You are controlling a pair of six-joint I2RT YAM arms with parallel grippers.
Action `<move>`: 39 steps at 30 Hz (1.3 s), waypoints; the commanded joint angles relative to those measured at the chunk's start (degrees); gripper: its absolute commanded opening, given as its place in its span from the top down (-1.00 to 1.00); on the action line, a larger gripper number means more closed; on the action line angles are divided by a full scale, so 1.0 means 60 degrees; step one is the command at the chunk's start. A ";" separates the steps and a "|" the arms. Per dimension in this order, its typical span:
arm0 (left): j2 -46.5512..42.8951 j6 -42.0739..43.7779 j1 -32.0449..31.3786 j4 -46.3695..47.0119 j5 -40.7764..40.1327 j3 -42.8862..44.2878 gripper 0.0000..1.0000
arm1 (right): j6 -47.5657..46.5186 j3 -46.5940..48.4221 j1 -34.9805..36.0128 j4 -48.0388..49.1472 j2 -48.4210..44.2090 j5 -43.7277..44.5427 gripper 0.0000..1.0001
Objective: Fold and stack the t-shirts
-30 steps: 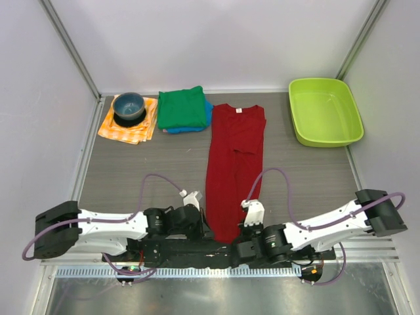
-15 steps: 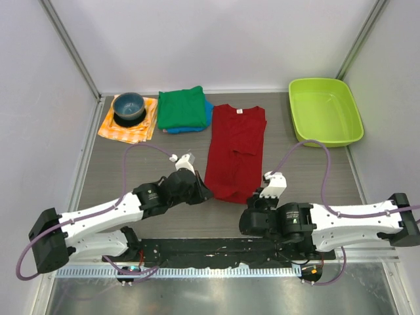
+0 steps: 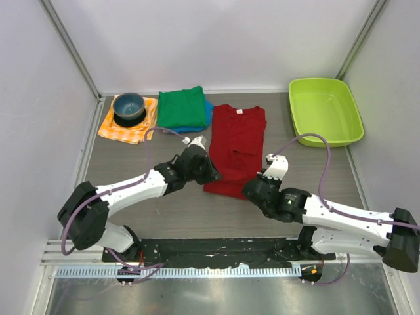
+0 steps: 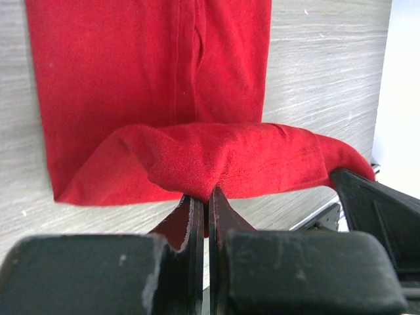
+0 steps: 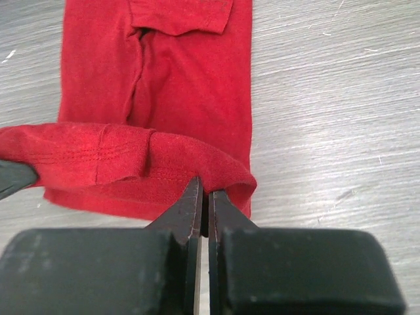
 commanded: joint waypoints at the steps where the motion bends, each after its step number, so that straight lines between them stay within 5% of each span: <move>1: 0.0541 0.0380 0.0468 0.0501 0.0400 0.0824 1.00 | -0.1824 -0.0220 -0.1206 0.2077 0.0413 -0.0777 0.98; 11: 0.1932 0.0424 0.1552 0.0734 0.1001 0.1469 1.00 | -0.3481 -0.0221 -0.3785 0.4874 0.2521 -0.3019 0.99; 22: 0.3266 0.0410 0.2314 0.1319 0.1543 0.2127 1.00 | -0.3804 0.0540 -0.5382 0.5551 0.4074 -0.4060 0.98; 24: 0.3499 0.0380 0.2475 0.1322 0.1470 0.2362 0.71 | -0.3818 0.0992 -0.5631 0.5609 0.4587 -0.4089 0.78; 25: 0.3588 0.0395 0.2562 0.1278 0.1455 0.2711 0.51 | -0.3818 0.1170 -0.5719 0.5609 0.4792 -0.4061 0.38; 26: 0.3676 0.0380 0.2708 0.1220 0.1354 0.2903 0.15 | -0.3876 0.1548 -0.5764 0.5754 0.5113 -0.4017 0.25; 27: 0.3909 0.0438 0.2797 0.1175 0.1353 0.3152 -0.73 | -0.3993 0.1784 -0.5924 0.5770 0.5334 -0.4046 0.12; 28: 0.4085 0.0526 0.2870 0.0856 0.1338 0.3807 -0.99 | -0.4023 0.2033 -0.5983 0.5770 0.5524 -0.3973 -0.33; 31: 0.4672 0.0717 0.3352 0.0297 0.1294 0.4952 -0.99 | -0.4286 0.2898 -0.6043 0.5930 0.6155 -0.3096 -0.88; 35: 0.4352 0.0614 0.3486 0.0354 0.1615 0.4738 -1.00 | -0.4375 0.2771 -0.5984 0.5975 0.5719 -0.2888 -0.92; 39: 0.2889 0.0629 0.2990 0.0720 0.1486 0.2474 -0.99 | -0.4258 0.1846 -0.5239 0.5392 0.4154 -0.3108 -0.94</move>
